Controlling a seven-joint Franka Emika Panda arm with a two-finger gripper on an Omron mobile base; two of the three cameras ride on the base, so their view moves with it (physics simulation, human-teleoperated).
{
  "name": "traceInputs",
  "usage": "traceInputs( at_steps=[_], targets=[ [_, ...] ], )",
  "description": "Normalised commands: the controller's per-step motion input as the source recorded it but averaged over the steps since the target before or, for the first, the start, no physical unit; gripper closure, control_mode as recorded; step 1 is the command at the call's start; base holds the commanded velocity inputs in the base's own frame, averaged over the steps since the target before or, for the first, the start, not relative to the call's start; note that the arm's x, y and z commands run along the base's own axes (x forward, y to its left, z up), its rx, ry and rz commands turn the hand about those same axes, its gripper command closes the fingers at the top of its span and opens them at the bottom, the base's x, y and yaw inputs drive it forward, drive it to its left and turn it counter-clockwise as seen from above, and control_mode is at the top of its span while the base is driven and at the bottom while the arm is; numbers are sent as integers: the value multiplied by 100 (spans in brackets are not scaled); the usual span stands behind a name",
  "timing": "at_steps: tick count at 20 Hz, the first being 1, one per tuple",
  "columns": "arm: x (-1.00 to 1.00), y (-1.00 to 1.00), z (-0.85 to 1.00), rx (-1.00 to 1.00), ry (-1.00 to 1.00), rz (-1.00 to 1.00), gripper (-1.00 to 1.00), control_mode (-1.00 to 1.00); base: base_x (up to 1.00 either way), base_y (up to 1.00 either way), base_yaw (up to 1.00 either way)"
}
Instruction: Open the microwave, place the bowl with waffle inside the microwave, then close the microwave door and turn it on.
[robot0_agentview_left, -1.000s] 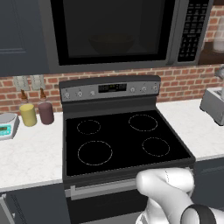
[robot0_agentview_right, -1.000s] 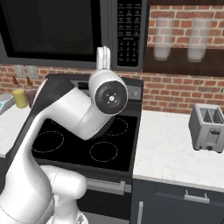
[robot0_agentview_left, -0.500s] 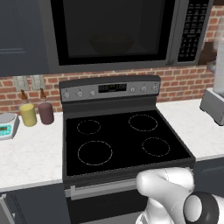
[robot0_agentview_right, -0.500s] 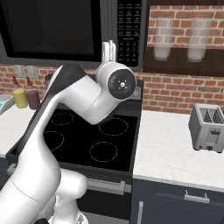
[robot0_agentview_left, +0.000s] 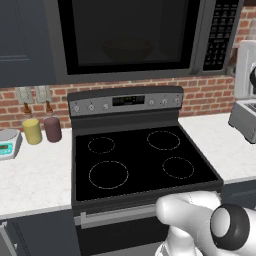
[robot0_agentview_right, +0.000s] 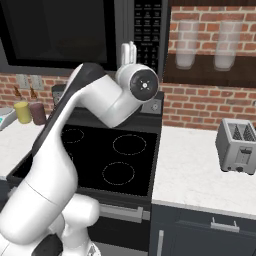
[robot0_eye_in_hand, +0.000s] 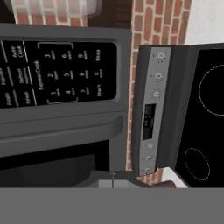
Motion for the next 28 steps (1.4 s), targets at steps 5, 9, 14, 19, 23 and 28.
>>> traceInputs(
  at_steps=[5, 9, 14, 19, 23, 28],
  targets=[
    [48, 0, 0, 0, 0, 0, 100, -100, 0, 0, 0],
    [47, -1, 0, 0, 0, 0, 100, -100, 0, 0, 0],
    [39, -9, -3, 0, 0, 1, 100, -100, 0, 0, 0],
    [29, -5, -16, 0, 0, 1, 100, -100, 0, 0, 0],
    [32, 0, -22, 0, 0, 0, 100, -100, 0, 0, 0],
    [50, -1, -3, 0, 0, 0, 100, -100, 0, 0, 0]
  ],
)
